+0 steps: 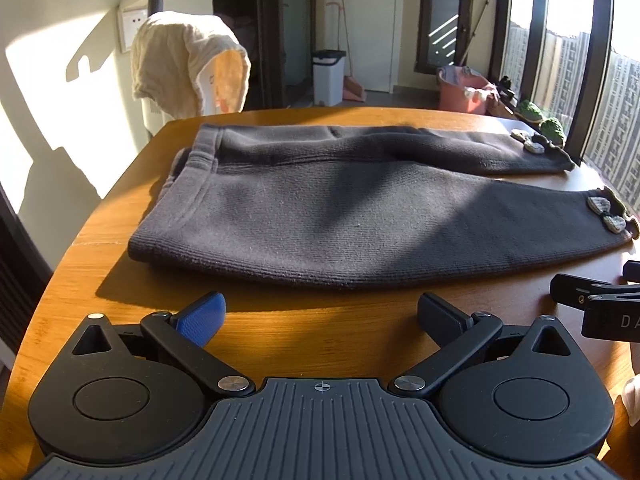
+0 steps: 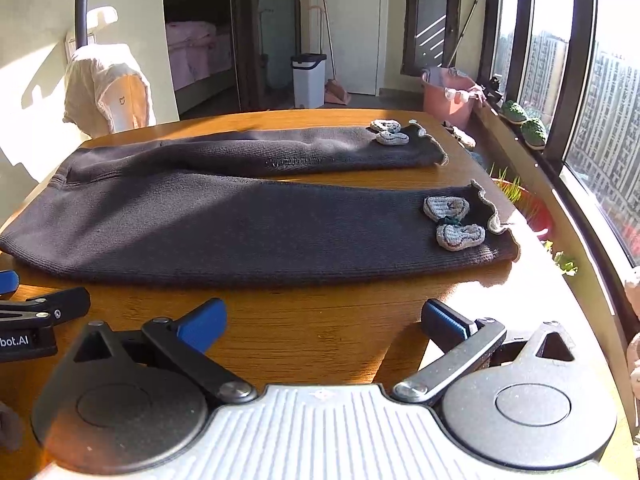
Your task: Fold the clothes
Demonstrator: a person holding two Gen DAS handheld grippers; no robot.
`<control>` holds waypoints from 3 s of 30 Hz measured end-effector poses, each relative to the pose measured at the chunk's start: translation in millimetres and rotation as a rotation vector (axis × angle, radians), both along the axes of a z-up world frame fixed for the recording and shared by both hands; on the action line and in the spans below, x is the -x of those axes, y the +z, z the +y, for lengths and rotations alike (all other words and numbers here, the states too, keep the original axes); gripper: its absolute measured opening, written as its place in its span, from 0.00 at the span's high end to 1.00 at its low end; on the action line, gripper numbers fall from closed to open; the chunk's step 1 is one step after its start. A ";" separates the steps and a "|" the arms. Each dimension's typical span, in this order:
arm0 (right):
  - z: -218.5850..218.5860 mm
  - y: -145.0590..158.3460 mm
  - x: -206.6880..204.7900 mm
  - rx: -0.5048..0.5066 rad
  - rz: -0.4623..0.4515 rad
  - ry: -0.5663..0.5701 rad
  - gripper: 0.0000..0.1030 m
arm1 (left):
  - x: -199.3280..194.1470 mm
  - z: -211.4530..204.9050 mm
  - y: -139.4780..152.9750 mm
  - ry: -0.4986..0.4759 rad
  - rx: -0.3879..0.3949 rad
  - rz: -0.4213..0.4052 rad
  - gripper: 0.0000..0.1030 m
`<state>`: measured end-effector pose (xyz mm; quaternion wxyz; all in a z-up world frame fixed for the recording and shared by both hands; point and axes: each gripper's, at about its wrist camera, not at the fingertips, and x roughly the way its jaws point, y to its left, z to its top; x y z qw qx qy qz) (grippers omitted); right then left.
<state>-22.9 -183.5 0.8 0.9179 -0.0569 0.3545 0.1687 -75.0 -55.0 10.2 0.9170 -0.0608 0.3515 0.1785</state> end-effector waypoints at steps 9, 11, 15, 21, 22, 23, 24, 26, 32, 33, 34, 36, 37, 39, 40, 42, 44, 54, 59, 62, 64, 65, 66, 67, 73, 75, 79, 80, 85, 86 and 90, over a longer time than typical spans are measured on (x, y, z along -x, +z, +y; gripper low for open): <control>-0.9 -1.5 1.2 -0.001 -0.005 -0.013 0.00 | 1.1 1.7 -0.1 -0.001 0.002 -0.003 0.00; -1.6 -1.7 1.3 -0.002 -0.006 -0.015 0.00 | 1.9 1.6 -0.1 -0.006 0.002 -0.004 0.00; -0.7 -2.5 0.4 -0.002 -0.007 -0.017 0.00 | 2.6 0.1 0.0 -0.011 -0.001 -0.003 0.00; 3.9 -3.1 -2.2 0.000 -0.007 -0.059 0.00 | 5.7 -0.7 0.0 -0.037 0.010 -0.017 0.00; 5.7 -3.4 -2.1 0.001 -0.007 -0.070 0.00 | 5.7 0.0 -0.3 -0.049 0.009 -0.018 0.00; 6.9 -3.7 -2.0 0.001 -0.007 -0.081 0.00 | 6.2 1.4 -0.4 -0.057 0.013 -0.021 0.00; 7.3 -4.1 -2.0 0.001 -0.007 -0.092 0.00 | 7.3 3.6 -0.1 -0.060 0.022 -0.028 0.00; 8.4 -4.3 -2.3 0.002 -0.006 -0.105 0.00 | 9.1 7.1 0.6 -0.069 0.042 -0.041 0.00; 11.3 -4.6 -4.0 0.001 -0.008 -0.128 0.00 | 11.5 10.4 1.1 -0.108 0.065 -0.060 0.00; 10.9 -4.7 -4.1 0.000 -0.009 -0.129 0.00 | 11.4 10.7 1.0 -0.111 0.068 -0.062 0.00; 11.2 -4.9 -4.3 0.001 -0.009 -0.131 0.00 | 11.2 11.2 0.9 -0.116 0.073 -0.066 0.00; 12.3 -5.0 -5.2 0.002 -0.010 -0.137 0.00 | 10.8 12.0 0.5 -0.127 0.081 -0.072 0.00; 12.5 -5.0 -5.9 0.002 -0.011 -0.140 0.00 | 10.6 12.4 0.4 -0.130 0.083 -0.074 0.00; 12.0 -5.6 -5.9 0.002 -0.011 -0.144 0.00 | 10.5 13.2 0.3 -0.132 0.086 -0.076 0.00; 12.2 -5.6 -5.7 0.002 -0.012 -0.145 0.00 | 10.4 12.9 0.3 -0.133 0.087 -0.076 0.00; 11.7 -5.5 -5.2 0.002 -0.012 -0.146 0.00 | 10.6 12.1 0.0 -0.139 0.086 -0.075 0.00; 10.1 -5.5 -5.0 0.001 -0.012 -0.147 0.00 | 11.0 12.2 0.0 -0.140 0.085 -0.074 0.00; 11.0 -5.4 -3.9 -0.001 -0.014 -0.139 0.00 | 10.0 10.6 -0.1 -0.137 0.070 -0.063 0.00; 10.8 -5.0 -3.6 -0.002 -0.013 -0.125 0.00 | 9.6 11.7 -0.2 -0.136 0.076 -0.066 0.00; 12.8 -4.7 -1.2 0.000 -0.012 -0.102 0.00 | 9.7 11.9 -0.2 -0.137 0.078 -0.068 0.00; 14.9 -4.7 0.2 0.000 -0.012 -0.087 0.00 | 9.4 12.3 -0.2 -0.137 0.080 -0.069 0.00; 16.1 -4.7 0.0 0.001 -0.011 -0.088 0.00 | 9.1 12.5 -0.1 -0.136 0.081 -0.070 0.00; 17.4 -4.7 -0.2 0.001 -0.010 -0.090 0.00 | 8.7 12.6 -0.1 -0.135 0.081 -0.070 0.00; 18.7 -4.8 -0.5 0.001 -0.009 -0.092 0.00 | 8.1 12.7 -0.2 -0.133 0.080 -0.069 0.00; 21.7 -5.3 -0.7 -0.001 -0.006 -0.118 0.00 | 4.2 10.9 -0.3 -0.104 0.049 -0.046 0.00; 23.2 -5.4 -1.0 -0.001 -0.007 -0.124 0.00 | 1.2 8.0 -1.0 -0.097 0.021 -0.026 0.00; 22.0 -5.4 -1.1 -0.009 -0.009 -0.105 0.00 | -2.4 8.2 -1.7 -0.090 0.002 -0.009 0.00; 21.6 -5.4 -1.2 -0.012 -0.009 -0.104 0.00 | -3.0 8.9 -1.8 -0.089 0.004 -0.010 0.00; 24.7 -5.9 -2.4 -0.005 -0.010 -0.086 0.00 | -5.8 9.8 -1.9 -0.072 0.001 -0.009 0.00; 25.2 -5.8 -2.5 -0.005 -0.009 -0.077 0.00 | -6.3 10.3 -1.9 -0.067 0.001 -0.010 0.00; 20.6 -5.7 0.0 -0.007 -0.008 -0.055 0.00 | -5.7 10.7 -1.6 -0.038 0.000 -0.011 0.00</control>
